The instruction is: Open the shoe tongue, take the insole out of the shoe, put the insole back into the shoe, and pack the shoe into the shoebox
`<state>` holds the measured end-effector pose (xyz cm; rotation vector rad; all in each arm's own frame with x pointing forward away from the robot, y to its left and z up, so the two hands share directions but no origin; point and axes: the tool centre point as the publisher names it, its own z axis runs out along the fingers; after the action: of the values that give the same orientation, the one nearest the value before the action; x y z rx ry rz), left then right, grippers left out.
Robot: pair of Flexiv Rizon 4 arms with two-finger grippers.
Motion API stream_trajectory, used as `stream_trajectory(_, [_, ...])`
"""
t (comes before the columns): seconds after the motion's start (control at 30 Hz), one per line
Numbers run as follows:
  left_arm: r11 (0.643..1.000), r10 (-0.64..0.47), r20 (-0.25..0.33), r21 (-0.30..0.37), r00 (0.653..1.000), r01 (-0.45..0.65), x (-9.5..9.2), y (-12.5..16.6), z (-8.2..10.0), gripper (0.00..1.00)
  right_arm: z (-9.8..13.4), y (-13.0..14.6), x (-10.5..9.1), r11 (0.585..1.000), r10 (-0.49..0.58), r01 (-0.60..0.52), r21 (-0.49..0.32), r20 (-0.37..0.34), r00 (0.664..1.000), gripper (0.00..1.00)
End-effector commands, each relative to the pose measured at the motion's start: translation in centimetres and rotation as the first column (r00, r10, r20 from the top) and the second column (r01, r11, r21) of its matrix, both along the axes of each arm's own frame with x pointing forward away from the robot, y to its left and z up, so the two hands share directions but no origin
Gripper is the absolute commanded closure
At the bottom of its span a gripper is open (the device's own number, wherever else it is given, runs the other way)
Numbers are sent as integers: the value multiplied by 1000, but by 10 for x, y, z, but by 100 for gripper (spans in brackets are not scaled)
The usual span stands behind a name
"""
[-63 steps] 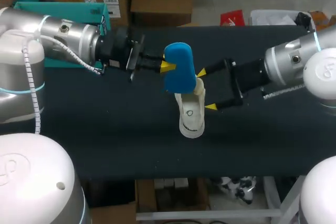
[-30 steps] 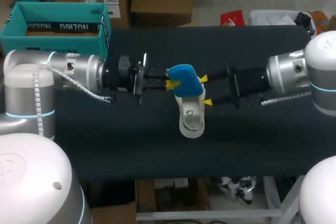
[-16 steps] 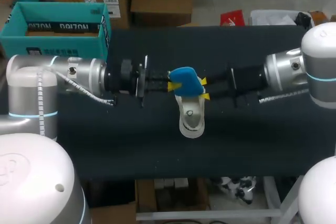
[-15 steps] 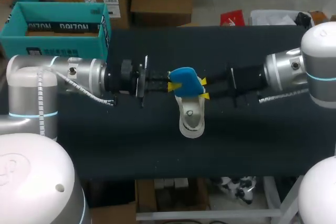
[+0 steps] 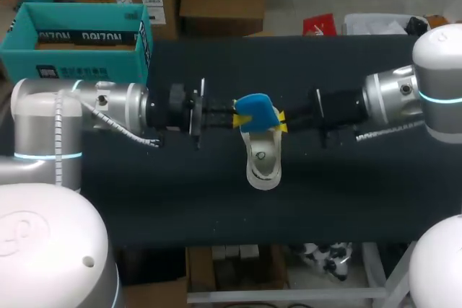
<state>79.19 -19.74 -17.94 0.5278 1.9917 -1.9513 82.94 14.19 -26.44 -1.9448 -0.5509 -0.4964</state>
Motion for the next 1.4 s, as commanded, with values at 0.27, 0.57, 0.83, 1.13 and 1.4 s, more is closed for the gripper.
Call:
stream_trajectory(0.27, [1000, 8, -39, 27, 999, -7, 1, -6, -2, 0, 0, -3, -3, 1000, 2, -2, 7, 3, 1000, 100])
stream_trajectory(0.57, [963, -20, -401, 239, 916, 125, 44, 24, 18, 0, 0, -4, -3, 1000, 1, -1, 7, 4, 1000, 100])
stream_trajectory(0.83, [958, 18, -468, 262, 884, 119, 57, 29, 21, 0, 0, -4, -3, 1000, 1, -1, 7, 4, 1000, 100])
stream_trajectory(1.13, [958, 18, -468, 262, 884, 119, 57, 29, 21, 0, 0, -4, -3, 1000, 1, -1, 7, 4, 1000, 100])
stream_trajectory(1.4, [945, -92, -424, 247, 901, 213, 55, 20, 25, 0, 0, -4, -3, 1000, 1, -1, 7, 4, 1000, 100])
